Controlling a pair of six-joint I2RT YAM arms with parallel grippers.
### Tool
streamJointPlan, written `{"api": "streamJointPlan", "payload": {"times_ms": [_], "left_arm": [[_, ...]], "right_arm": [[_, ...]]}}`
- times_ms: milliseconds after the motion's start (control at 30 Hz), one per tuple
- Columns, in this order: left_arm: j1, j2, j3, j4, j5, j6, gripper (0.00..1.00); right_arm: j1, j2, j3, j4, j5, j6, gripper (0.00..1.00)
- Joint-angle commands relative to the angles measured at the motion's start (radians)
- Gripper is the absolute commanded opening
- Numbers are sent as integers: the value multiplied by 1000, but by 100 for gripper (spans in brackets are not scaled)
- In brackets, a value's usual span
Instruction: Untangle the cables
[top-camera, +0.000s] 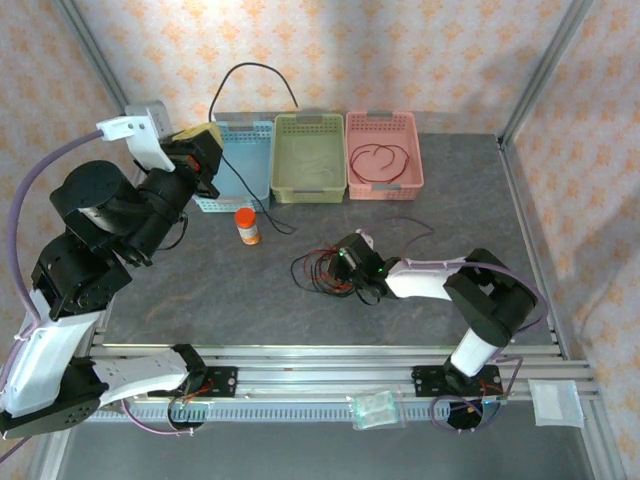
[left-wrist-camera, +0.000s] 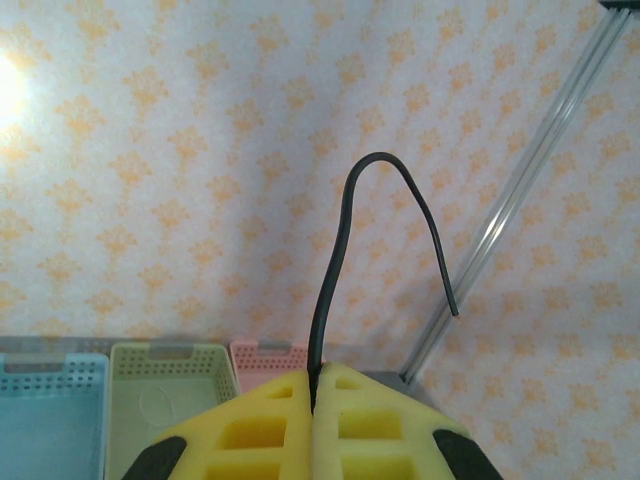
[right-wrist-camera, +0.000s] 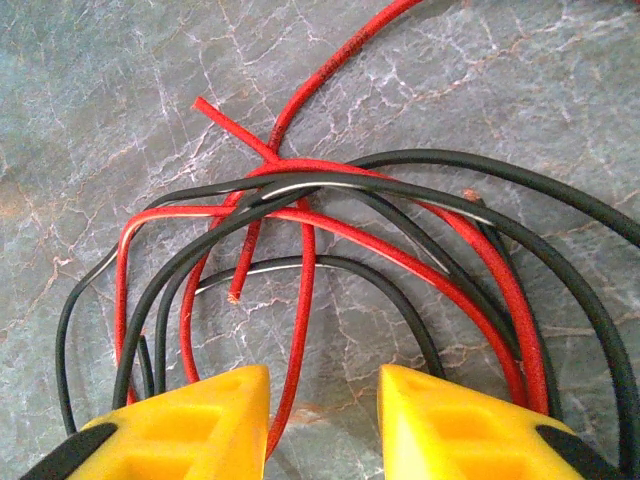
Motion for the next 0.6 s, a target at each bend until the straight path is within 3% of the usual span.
{"api": "streamJointPlan", "payload": {"times_ms": [0,300,567], "left_arm": [[-7,20,40,-23,-54,58,0],[25,73,6,51,-131,138,0],[268,167,-22,136,51,128,0]], "right_arm": [[2,-35,-16,-66,44,-4,34],[2,-263,64,-192,15,-147,43],[2,-416,154,-252,60,-230,52]]}}
